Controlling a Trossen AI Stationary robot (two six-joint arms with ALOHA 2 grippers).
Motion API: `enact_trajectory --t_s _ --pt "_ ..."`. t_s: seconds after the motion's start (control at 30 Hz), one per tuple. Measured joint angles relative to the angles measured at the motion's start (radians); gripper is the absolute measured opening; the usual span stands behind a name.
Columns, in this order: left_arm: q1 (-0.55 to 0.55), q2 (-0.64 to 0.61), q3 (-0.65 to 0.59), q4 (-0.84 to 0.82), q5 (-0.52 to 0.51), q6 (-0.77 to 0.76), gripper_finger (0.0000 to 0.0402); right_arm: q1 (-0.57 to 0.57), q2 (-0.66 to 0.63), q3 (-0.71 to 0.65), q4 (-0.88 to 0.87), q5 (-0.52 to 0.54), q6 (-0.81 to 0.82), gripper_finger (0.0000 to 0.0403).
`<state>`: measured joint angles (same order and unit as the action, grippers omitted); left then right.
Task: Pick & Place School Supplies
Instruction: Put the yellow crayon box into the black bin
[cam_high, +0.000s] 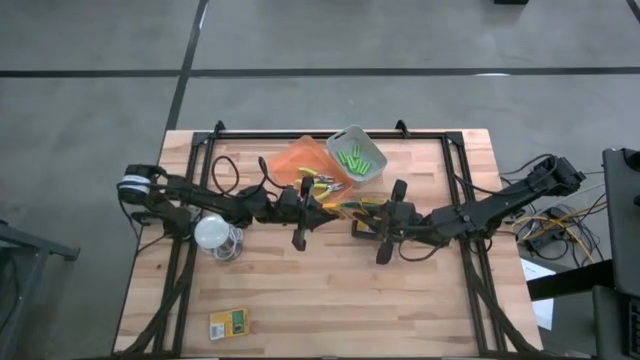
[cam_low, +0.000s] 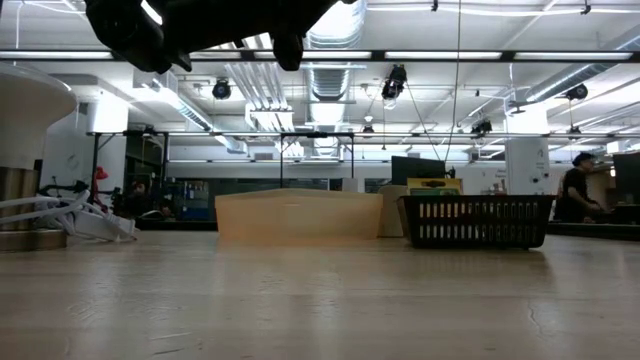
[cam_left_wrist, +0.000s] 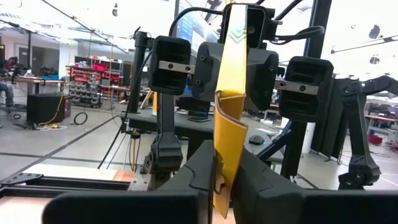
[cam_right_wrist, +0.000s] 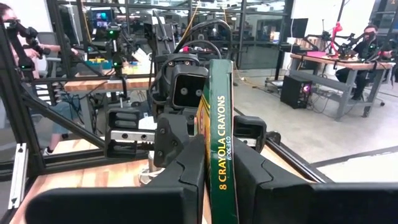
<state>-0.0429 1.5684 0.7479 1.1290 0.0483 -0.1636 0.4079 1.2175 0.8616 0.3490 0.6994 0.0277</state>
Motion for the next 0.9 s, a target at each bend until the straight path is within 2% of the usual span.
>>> enact_trajectory --t_s 0.23,0.53,0.9 --pt "0.0 0.0 0.0 0.0 0.0 -0.006 0.0045 -0.001 0.0 0.0 -0.001 0.008 0.096 0.0046" --pt "0.0 0.0 0.0 -0.013 0.014 -0.019 0.0024 0.0 0.0 0.0 0.01 0.01 0.107 0.0107" --pt "0.0 0.0 0.0 -0.019 0.014 -0.049 0.0024 0.0 0.0 0.0 0.234 0.009 -0.083 0.0165"
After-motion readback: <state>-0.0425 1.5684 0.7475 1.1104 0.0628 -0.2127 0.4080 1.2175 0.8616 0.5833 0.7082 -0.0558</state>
